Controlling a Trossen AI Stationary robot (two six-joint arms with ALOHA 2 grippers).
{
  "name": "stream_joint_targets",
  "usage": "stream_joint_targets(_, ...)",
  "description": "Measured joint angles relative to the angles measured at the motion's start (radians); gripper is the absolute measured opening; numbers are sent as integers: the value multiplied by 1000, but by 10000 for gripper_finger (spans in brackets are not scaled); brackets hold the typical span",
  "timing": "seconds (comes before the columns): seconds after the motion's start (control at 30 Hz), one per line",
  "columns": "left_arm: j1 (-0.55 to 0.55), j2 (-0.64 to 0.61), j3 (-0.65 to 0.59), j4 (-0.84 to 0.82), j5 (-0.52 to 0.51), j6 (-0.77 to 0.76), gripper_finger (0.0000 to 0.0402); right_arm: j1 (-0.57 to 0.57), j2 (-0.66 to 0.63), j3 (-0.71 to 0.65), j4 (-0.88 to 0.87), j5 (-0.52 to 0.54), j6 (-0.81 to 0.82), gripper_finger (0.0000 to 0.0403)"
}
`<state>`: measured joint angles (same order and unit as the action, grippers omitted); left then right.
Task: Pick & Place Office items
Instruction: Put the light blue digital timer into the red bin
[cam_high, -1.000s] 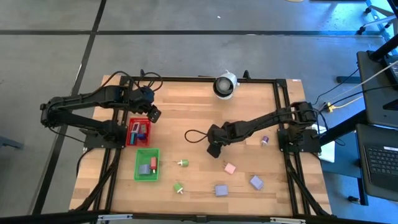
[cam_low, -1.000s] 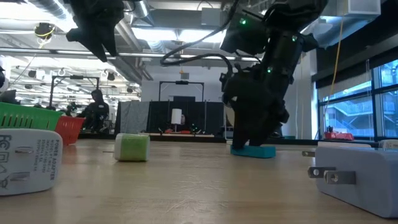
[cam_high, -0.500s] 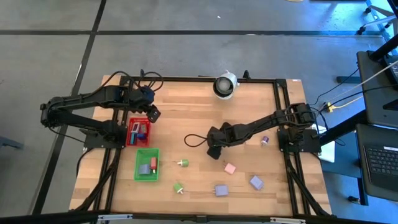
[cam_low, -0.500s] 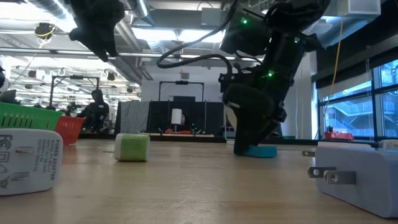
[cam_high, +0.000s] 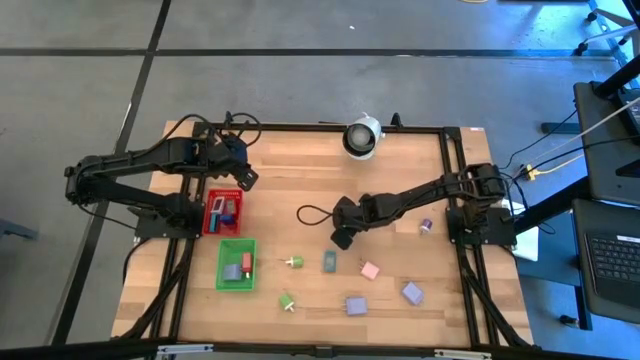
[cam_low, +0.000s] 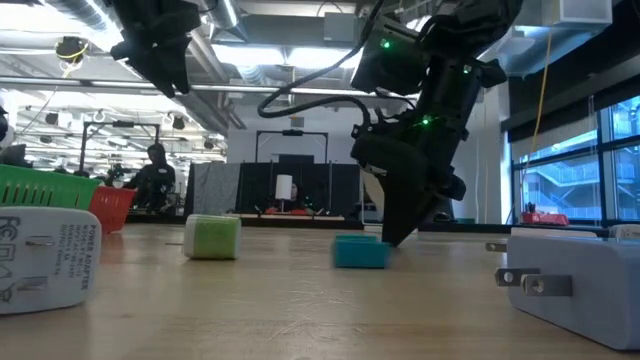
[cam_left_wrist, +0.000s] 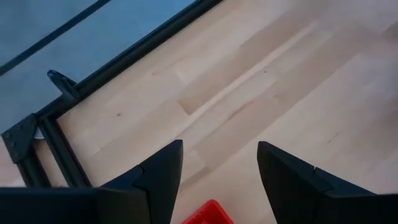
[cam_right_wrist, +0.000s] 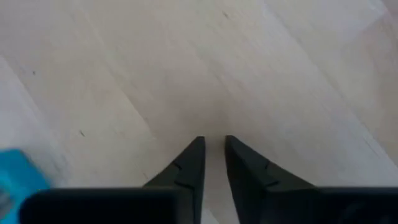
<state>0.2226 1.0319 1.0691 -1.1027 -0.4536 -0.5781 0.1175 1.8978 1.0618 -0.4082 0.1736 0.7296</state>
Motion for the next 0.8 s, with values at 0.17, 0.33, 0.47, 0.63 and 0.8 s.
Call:
stream_joint_targets(0.17,0,0,0,0,12,-2,203,-28,-26,-3,0,-44,-10,43)
stream_joint_targets(0.33,0,0,0,0,29,-16,203,-59,-80,-6,-5,-144,-85,71)
stream_joint_targets(0.47,0,0,0,0,30,-37,203,-65,-90,-5,1,-208,-215,113)
stream_joint_targets(0.63,0,0,0,6,117,-42,203,-48,-90,-5,5,-252,-353,175)
stream_joint_targets(0.8,-44,0,0,47,164,-135,203,-44,-92,-4,-6,-250,-360,228)
